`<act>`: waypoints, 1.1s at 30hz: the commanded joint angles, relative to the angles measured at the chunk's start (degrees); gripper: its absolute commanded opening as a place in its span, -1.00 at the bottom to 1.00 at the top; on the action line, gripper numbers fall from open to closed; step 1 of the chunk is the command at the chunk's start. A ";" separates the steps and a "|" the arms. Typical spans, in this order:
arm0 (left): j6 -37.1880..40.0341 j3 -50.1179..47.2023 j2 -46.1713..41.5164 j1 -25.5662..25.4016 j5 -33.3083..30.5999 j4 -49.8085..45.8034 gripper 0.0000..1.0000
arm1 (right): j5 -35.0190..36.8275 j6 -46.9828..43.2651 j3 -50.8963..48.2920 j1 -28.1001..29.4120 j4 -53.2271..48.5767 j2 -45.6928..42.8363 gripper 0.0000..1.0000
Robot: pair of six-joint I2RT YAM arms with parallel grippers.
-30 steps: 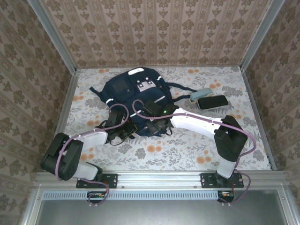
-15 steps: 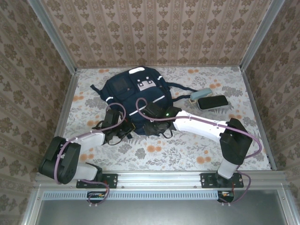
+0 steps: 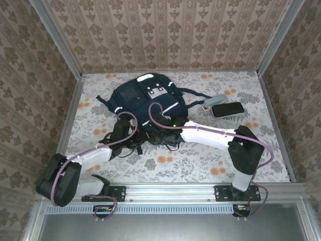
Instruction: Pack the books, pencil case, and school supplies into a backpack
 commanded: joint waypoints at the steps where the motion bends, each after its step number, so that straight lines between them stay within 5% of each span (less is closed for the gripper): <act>1: 1.11 -0.11 -1.59 -0.72 2.52 4.92 -1.00 | 3.24 2.04 3.31 0.54 -3.01 2.47 -0.01; 10: 1.19 -0.37 -1.32 -0.74 2.37 5.30 -0.98 | 7.46 1.31 5.34 0.80 -8.05 4.86 -0.07; 17: 1.37 -0.28 -1.17 -0.79 2.10 4.95 -0.98 | 9.30 -0.23 5.20 1.14 -10.37 4.56 -0.35; 24: 1.37 -0.19 -1.11 -0.74 1.93 4.61 -0.97 | 6.33 -6.39 6.95 1.42 -7.87 6.18 -0.25; 33: 1.31 -0.11 -1.14 -0.72 1.67 4.25 -0.98 | 9.67 -10.64 10.18 1.95 -10.41 9.45 -0.41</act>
